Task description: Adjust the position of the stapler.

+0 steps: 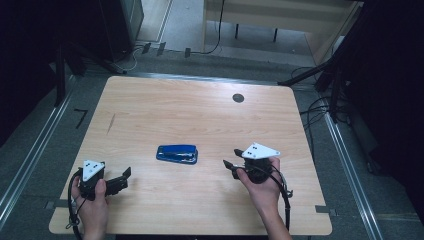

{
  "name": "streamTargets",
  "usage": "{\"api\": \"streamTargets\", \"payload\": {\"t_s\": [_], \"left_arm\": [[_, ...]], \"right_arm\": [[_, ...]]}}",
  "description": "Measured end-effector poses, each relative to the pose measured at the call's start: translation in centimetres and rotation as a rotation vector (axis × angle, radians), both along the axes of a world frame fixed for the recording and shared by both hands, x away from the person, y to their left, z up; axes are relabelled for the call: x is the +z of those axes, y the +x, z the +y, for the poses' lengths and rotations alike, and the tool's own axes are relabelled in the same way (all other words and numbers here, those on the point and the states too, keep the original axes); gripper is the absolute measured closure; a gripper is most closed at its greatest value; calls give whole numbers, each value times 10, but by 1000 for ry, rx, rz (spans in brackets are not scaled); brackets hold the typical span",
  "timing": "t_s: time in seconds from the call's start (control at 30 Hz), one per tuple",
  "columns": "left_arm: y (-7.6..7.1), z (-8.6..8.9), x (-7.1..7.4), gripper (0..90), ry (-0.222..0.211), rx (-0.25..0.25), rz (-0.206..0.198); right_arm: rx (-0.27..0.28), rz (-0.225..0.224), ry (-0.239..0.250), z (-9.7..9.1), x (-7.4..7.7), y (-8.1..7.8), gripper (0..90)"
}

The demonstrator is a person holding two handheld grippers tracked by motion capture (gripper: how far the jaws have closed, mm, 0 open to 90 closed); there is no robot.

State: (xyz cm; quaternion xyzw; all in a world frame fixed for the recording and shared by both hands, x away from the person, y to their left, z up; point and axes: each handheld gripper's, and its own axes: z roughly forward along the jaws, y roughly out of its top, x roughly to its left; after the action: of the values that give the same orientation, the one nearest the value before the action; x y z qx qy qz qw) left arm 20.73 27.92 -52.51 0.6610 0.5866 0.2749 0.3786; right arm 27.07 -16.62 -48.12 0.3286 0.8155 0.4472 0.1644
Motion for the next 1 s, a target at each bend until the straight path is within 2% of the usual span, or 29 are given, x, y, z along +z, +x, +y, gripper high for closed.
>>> {"api": "streamTargets", "payload": {"t_s": [0.63,1.0], "left_arm": [[1,-1,0,74,12,-6,6],[1,-1,0,74,13,-4,9]], "right_arm": [[102,28,-45,52,-4,23,434],[163,48,-74,84,-8,42,431]]}}
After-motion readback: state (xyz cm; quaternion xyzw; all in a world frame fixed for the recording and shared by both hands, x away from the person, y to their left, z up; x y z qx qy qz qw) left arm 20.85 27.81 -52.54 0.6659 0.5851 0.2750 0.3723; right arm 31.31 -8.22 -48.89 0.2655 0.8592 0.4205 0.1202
